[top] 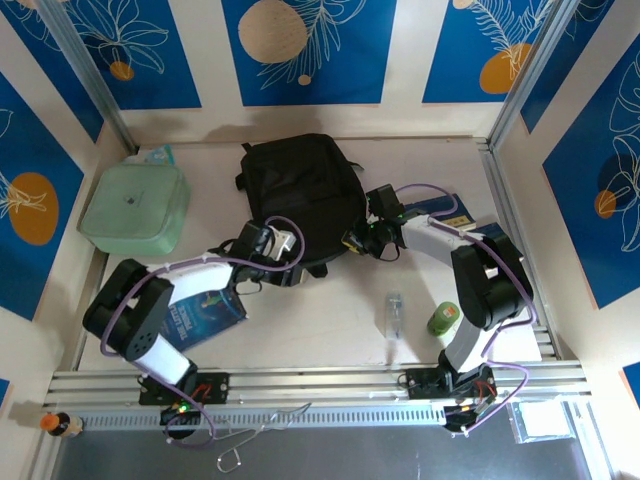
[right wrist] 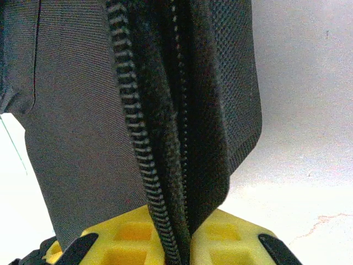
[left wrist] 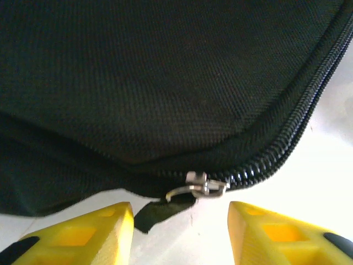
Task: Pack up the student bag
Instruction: Unzip the student bag at the top-center of the table.
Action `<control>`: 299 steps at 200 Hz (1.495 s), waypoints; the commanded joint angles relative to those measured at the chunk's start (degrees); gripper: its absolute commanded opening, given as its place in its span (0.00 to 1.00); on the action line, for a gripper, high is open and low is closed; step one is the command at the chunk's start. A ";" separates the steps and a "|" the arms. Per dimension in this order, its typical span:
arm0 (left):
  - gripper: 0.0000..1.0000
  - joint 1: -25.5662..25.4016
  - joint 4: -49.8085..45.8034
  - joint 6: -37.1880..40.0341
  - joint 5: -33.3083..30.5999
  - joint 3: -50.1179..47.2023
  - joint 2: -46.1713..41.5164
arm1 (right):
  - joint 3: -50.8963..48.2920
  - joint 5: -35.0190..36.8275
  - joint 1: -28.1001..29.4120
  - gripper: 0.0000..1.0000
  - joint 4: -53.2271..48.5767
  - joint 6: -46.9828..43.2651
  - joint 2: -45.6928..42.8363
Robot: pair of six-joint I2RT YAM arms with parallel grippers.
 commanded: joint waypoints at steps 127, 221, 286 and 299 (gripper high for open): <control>0.03 -0.70 -1.79 7.59 -12.67 -3.42 -4.32 | 1.64 2.12 -1.01 0.13 -1.30 -1.37 0.88; 0.00 0.28 -17.03 5.67 -23.31 3.16 0.00 | 4.27 9.50 -1.80 0.09 -5.96 -0.58 1.95; 0.00 -0.97 -26.61 9.09 -6.06 15.46 -2.37 | 1.58 1.65 -2.02 0.27 1.16 1.16 -0.74; 0.00 -1.91 -28.93 9.67 -4.71 19.20 -1.66 | 0.46 0.31 -2.00 0.38 1.51 2.78 -2.51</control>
